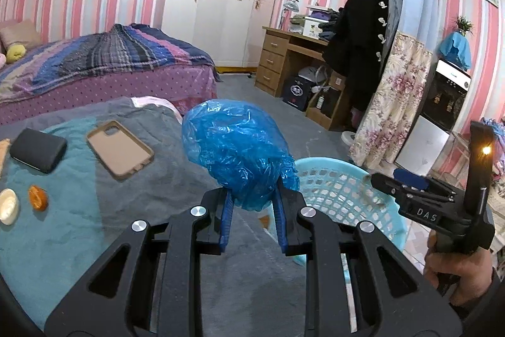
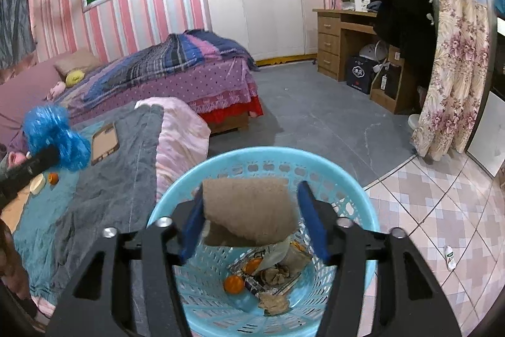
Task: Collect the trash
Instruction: 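Open both grippers over the blue basket to drop sponge and bag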
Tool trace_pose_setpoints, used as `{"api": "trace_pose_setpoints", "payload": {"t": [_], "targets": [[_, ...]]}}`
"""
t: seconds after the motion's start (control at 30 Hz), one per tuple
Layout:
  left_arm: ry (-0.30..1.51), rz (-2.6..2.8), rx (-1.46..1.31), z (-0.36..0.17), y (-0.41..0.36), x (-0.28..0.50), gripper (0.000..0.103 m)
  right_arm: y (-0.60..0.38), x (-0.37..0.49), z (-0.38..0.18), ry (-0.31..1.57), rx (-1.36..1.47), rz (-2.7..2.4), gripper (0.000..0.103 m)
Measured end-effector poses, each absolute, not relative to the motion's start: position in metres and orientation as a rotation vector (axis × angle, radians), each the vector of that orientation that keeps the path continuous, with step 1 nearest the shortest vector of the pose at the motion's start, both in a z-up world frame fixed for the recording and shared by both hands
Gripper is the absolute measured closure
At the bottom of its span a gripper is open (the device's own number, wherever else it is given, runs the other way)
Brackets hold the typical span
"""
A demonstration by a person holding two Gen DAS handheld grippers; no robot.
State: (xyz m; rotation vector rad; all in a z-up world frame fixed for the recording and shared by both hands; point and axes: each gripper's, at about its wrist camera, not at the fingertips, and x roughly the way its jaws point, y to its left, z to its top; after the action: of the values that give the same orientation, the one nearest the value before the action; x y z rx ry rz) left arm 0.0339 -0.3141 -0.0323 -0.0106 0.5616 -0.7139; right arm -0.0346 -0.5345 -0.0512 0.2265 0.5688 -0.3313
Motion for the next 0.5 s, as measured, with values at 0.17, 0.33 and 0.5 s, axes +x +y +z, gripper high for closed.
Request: {"api": "trace_pose_setpoints", "payload": {"t": [0.17, 0.33, 0.5], "targets": [[0.582, -0.759, 0.003, -0.038, -0.342, 0.029, 0.081, -0.543, -0.045, -0.044, 0.491, 0.249, -0.413, 0.033], [0.615, -0.789, 0.006, -0.047, -0.367, 0.026, 0.075, -0.557, -0.050, -0.043, 0.459, 0.298, -0.473, 0.032], [0.620, -0.785, -0.009, -0.054, -0.377, 0.023, 0.027, -0.564, -0.054, -0.042, 0.461, 0.316, -0.481, 0.032]]}}
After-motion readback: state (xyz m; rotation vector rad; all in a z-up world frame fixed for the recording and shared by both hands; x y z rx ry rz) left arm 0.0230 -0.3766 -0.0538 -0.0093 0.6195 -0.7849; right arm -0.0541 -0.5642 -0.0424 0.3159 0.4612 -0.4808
